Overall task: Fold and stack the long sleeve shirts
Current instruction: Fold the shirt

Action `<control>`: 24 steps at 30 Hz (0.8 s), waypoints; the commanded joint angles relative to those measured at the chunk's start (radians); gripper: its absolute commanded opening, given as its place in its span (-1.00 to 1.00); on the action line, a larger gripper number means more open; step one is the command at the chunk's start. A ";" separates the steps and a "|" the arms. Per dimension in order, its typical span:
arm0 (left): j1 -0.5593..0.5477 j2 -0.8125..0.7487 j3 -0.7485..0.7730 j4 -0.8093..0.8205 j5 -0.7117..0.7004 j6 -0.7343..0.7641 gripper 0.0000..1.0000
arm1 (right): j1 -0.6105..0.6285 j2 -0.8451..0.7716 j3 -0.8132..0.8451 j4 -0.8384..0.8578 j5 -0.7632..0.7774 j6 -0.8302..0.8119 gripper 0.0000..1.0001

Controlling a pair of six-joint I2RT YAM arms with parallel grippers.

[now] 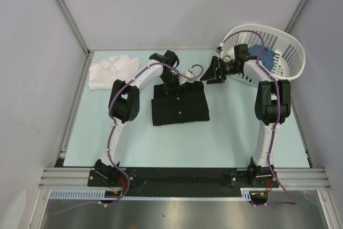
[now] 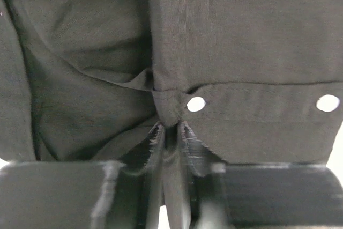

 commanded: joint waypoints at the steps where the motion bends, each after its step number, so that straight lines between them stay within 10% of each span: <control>1: 0.012 -0.001 0.069 0.064 0.024 0.047 -0.36 | 0.008 0.013 0.029 -0.019 0.003 -0.030 0.90; 9: 0.162 -0.151 -0.011 0.147 0.056 -0.272 0.41 | 0.015 -0.059 -0.141 -0.040 0.076 -0.056 0.73; 17: 0.375 -0.525 -0.671 0.404 0.318 -0.642 0.57 | 0.027 -0.220 -0.394 0.010 0.110 -0.015 0.70; 24: 0.375 -0.591 -1.071 0.691 0.431 -0.944 0.51 | 0.058 -0.235 -0.557 0.100 0.112 0.086 0.16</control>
